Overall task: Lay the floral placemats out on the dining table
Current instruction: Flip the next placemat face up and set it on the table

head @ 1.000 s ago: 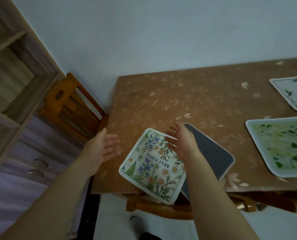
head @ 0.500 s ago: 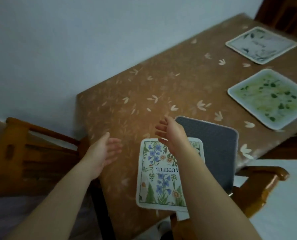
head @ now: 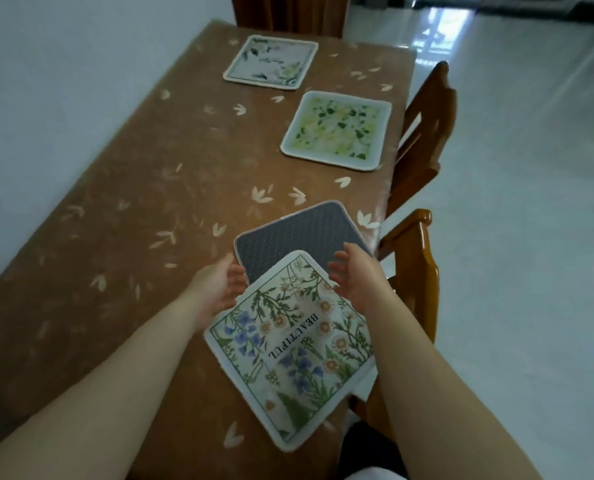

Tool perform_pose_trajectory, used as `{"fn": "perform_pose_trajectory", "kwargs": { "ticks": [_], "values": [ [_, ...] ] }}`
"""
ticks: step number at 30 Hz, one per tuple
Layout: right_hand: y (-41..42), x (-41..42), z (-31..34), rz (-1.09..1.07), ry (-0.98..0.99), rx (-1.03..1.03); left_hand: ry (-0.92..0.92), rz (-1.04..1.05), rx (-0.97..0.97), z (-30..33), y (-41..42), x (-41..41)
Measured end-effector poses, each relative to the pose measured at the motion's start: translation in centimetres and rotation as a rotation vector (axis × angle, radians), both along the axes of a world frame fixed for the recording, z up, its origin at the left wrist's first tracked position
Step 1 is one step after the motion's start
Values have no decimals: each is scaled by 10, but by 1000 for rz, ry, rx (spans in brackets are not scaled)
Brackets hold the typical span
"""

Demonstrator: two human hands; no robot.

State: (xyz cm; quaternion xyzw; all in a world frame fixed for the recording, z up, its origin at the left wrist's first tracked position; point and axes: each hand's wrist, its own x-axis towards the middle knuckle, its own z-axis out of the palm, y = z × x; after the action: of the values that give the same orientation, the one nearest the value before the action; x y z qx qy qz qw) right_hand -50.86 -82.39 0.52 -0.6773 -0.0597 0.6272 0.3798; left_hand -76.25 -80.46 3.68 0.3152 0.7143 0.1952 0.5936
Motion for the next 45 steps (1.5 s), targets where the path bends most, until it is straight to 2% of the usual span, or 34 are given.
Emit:
{"fn": "perform_pose_trajectory", "kwargs": {
  "ticks": [3, 7, 11, 16, 21, 26, 34, 39, 45],
  "values": [
    [-27, -3, -8, -29, -121, -69, 54, -107, -33, -29, 0, -25],
    [-51, 1, -16, -60, -241, -139, 117, -142, -34, -61, 2, -57],
    [-60, 8, -23, -96, -316, -152, 91, -188, -77, -82, 4, -69],
    [-66, 12, -34, -27, -313, -188, 142, -291, -56, -100, 1, -73],
    [-69, 17, -36, 42, -280, -162, 216, -311, -4, -105, 1, -71],
    [-68, 21, -41, 83, -260, -146, 358, -492, 60, -111, -5, -86],
    [-70, 10, -45, 209, -210, -87, 506, -632, 112, -101, -10, -108],
    [-59, -27, -42, 173, -101, -23, 492, -483, 42, -91, -12, -160],
    [-64, -129, -53, 261, -1, -19, 455, -44, -62, -89, -53, -281]
  ]
}}
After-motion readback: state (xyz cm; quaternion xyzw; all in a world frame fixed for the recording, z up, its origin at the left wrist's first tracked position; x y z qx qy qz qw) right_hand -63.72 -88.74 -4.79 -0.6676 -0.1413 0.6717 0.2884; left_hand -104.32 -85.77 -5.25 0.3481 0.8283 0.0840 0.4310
